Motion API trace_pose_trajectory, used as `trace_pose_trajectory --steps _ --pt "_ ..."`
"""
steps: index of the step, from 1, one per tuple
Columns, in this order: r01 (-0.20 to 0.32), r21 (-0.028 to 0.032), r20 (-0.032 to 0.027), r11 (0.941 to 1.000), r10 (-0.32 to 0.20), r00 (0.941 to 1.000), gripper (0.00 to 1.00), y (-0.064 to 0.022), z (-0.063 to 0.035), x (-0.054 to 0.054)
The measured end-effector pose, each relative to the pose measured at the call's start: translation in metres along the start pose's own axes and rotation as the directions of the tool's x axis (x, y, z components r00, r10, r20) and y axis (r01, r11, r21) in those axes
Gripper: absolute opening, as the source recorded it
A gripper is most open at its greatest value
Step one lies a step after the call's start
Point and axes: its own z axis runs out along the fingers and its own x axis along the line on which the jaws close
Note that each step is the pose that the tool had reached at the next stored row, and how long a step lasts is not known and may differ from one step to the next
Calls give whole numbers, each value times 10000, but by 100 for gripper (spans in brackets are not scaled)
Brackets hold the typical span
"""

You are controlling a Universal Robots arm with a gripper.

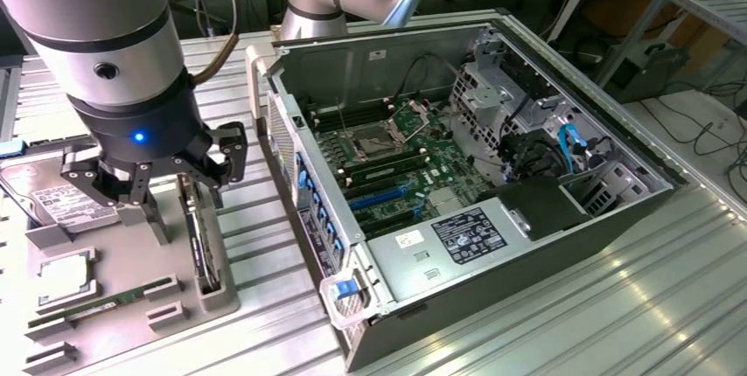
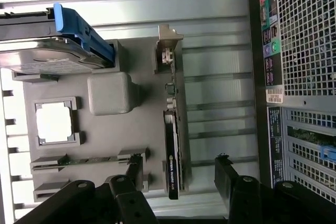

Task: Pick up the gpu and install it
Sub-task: 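Pick up the gpu and move the gpu toward the slot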

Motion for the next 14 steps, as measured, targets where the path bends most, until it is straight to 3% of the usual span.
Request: trace_pose_trajectory --steps 14 --pt "0 0 -1 10000 0 10000 66 -5 106 3"
